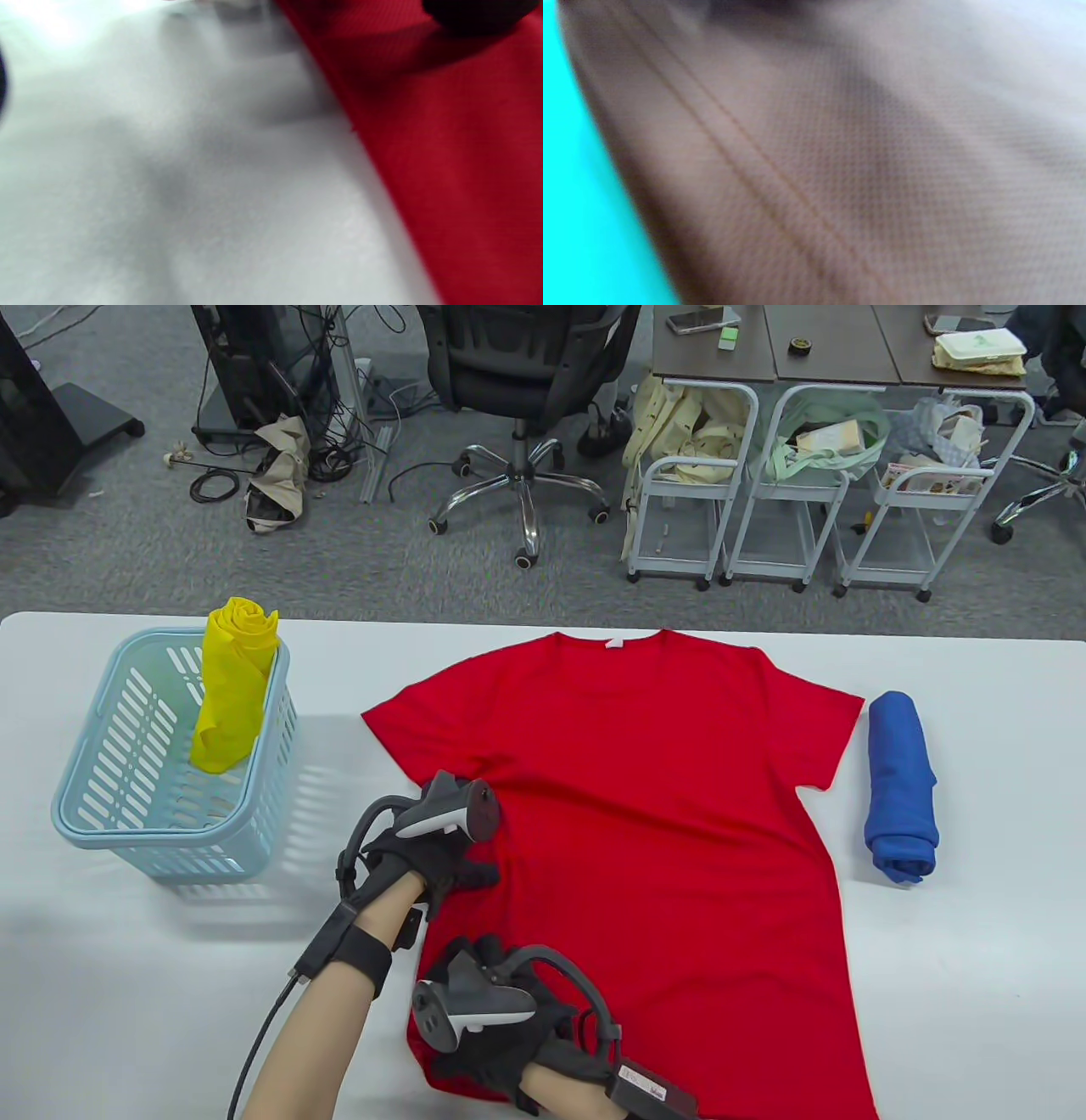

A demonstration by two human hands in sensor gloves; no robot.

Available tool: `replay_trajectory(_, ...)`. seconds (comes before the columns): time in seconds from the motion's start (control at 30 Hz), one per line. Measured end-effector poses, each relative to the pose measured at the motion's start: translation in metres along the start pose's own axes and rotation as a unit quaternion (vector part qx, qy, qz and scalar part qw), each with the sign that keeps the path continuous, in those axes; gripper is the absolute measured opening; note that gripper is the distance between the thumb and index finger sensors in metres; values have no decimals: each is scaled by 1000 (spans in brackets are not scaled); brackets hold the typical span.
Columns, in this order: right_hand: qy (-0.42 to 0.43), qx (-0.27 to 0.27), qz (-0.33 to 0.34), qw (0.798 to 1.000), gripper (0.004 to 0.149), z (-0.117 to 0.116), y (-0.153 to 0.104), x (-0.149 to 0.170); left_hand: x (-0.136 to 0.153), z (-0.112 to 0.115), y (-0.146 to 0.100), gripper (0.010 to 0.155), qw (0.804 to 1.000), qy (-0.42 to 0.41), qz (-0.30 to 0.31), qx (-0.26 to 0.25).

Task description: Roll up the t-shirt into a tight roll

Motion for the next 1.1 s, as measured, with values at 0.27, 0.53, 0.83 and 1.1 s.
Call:
replay_trajectory(0.27,67,-3,12,998,75,-4,2,20,39,-29,13,66,992,-95,-65,-59)
replay_trajectory(0.53,42,-7,13,999,81,-6,1,13,63,-43,51,66,988,-84,-127,-27)
replay_trajectory(0.83,44,-5,27,999,87,-1,-2,12,61,-60,52,69,987,-16,-143,-75)
replay_trajectory(1.1,-6,30,78,996,79,18,-2,-25,72,-70,46,74,982,-5,-161,-101)
Point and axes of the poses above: the tracker on the back of each hand, its own x axis roughly to the little-finger side, its own y axis roughly from the wrist to the fingertips, z = x × y, the point moved 3 cm from there along y, roughly from the wrist to the fingertips, and after that the axes turned 2 degrees about x, right-handed, at the moved point
